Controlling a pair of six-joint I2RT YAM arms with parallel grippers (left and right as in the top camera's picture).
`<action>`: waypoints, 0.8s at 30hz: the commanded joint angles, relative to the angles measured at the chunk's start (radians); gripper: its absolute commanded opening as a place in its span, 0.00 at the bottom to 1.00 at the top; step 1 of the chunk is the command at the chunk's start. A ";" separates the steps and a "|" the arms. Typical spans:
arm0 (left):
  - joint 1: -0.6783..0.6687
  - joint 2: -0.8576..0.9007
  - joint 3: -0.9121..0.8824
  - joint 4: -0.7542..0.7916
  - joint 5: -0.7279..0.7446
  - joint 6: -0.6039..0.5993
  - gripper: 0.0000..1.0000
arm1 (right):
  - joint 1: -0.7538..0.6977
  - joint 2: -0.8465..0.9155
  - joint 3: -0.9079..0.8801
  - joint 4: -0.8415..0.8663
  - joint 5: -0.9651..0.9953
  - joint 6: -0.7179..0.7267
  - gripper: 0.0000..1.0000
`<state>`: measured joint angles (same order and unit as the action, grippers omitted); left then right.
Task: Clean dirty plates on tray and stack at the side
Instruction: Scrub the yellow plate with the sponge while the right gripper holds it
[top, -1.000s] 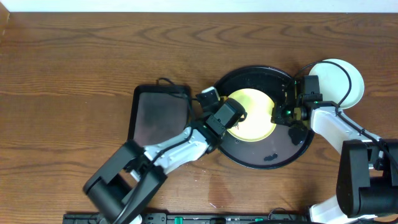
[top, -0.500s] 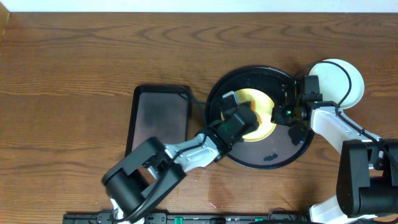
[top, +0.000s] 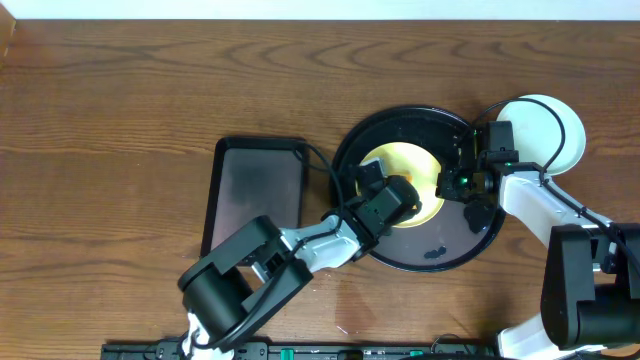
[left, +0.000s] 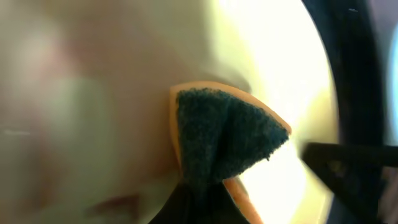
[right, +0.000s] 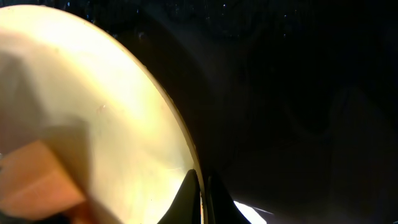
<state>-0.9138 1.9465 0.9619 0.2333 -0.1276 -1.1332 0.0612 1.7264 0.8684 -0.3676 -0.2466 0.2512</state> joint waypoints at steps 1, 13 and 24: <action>0.021 -0.055 -0.032 -0.156 -0.220 0.090 0.08 | 0.008 0.041 -0.011 -0.008 0.006 -0.013 0.01; 0.021 -0.185 -0.032 -0.162 -0.341 0.157 0.07 | 0.008 0.041 -0.011 -0.007 0.006 -0.013 0.01; 0.019 -0.010 -0.032 0.271 -0.134 0.053 0.08 | 0.008 0.041 -0.011 -0.007 0.006 -0.013 0.01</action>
<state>-0.8978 1.8679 0.9310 0.4885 -0.2947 -1.0237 0.0612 1.7267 0.8688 -0.3676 -0.2466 0.2512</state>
